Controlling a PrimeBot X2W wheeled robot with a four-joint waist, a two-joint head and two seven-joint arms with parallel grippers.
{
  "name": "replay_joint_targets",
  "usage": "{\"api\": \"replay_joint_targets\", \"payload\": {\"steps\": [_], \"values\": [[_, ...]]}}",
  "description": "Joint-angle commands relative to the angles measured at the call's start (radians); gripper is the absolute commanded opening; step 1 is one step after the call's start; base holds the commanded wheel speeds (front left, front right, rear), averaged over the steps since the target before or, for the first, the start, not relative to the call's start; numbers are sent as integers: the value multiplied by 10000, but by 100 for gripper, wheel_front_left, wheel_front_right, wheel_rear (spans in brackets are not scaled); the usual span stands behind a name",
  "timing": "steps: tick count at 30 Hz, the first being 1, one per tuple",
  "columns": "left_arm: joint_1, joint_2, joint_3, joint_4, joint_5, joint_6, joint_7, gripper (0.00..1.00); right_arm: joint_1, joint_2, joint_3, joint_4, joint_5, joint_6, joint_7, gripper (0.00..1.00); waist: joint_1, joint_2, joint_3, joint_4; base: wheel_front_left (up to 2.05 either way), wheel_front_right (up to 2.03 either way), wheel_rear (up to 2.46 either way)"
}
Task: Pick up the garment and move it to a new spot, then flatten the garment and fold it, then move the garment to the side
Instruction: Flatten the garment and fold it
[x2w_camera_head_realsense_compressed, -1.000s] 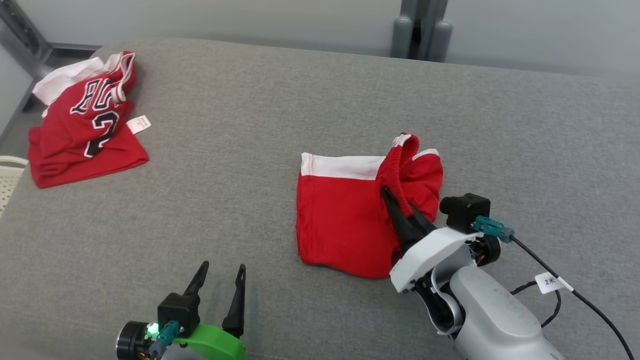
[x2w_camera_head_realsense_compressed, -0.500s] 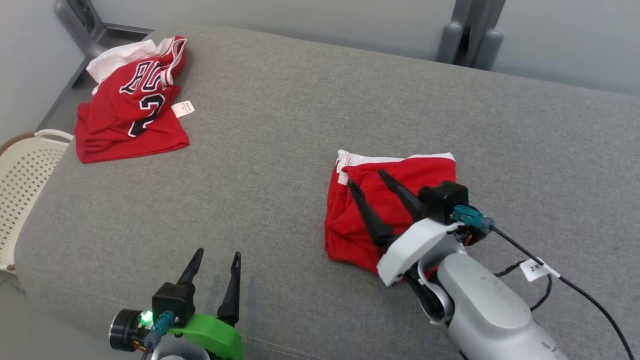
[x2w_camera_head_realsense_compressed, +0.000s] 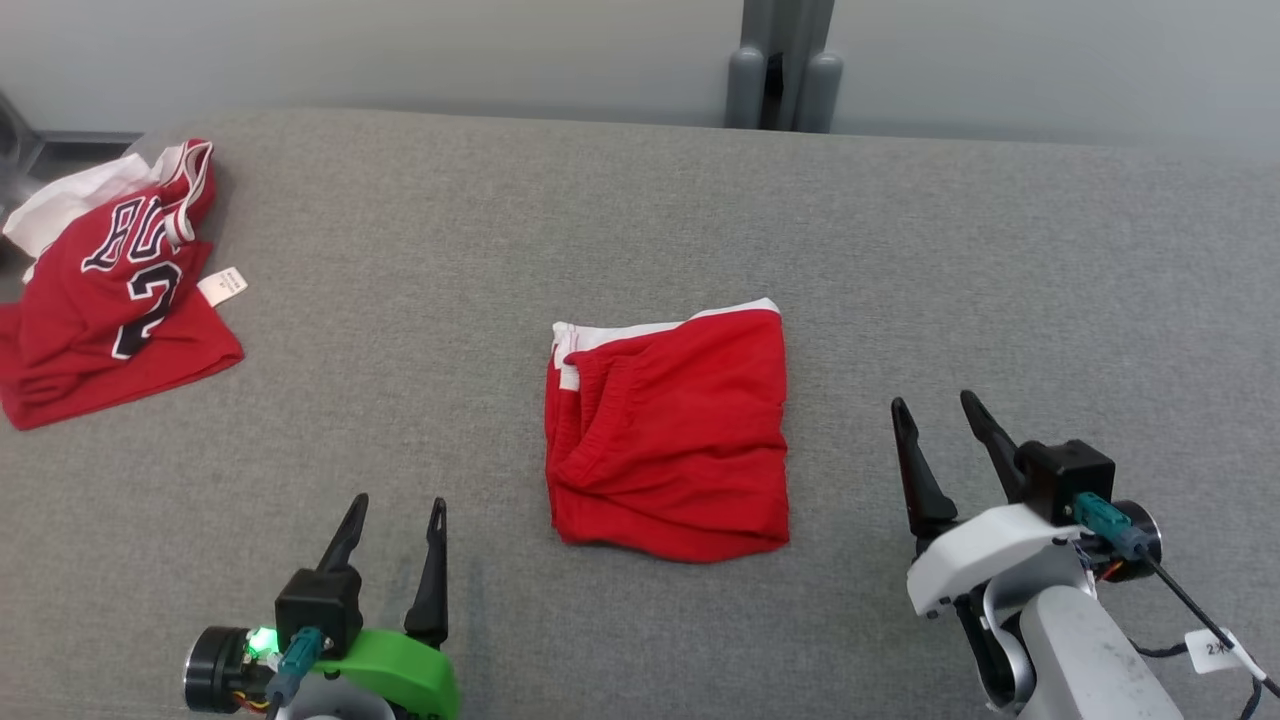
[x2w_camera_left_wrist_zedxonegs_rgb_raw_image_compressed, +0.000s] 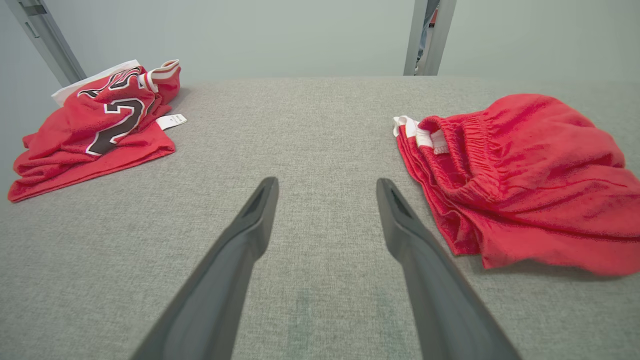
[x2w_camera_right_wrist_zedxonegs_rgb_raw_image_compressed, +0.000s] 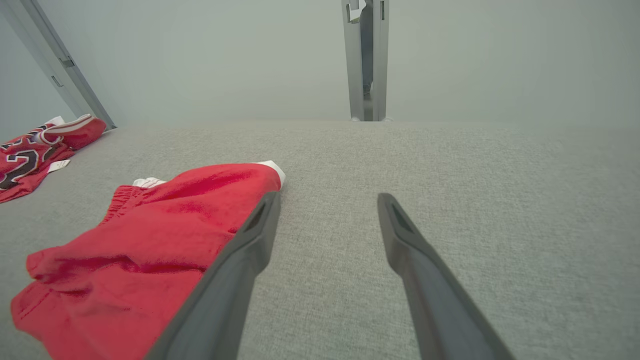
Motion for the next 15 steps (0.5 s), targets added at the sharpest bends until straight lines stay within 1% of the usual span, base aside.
{"api": "replay_joint_targets", "payload": {"steps": [1, 3, 8, 15], "values": [[253, 132, 100, 41, 150, 19, -1, 100, 294, -18, -66, -60, -65, -8, -3, 100, 0, -1, -379, -480, 0, 0, 0], [426, 171, 183, 56, 199, -25, -1, 100, 556, -16, -165, -124, -111, -8, -3, 100, 0, -1, -520, -584, 0, 0, 0], [937, 154, 479, -110, 238, 88, -1, 100, 1174, -18, -248, -167, -111, -8, -3, 100, 0, -1, -850, -749, 0, 0, 0], [1435, 49, 641, -290, 74, 196, -1, 100, 1730, -24, -24, -238, 57, -8, -3, 100, 0, -1, -1128, -846, 0, 0, 0]]}}
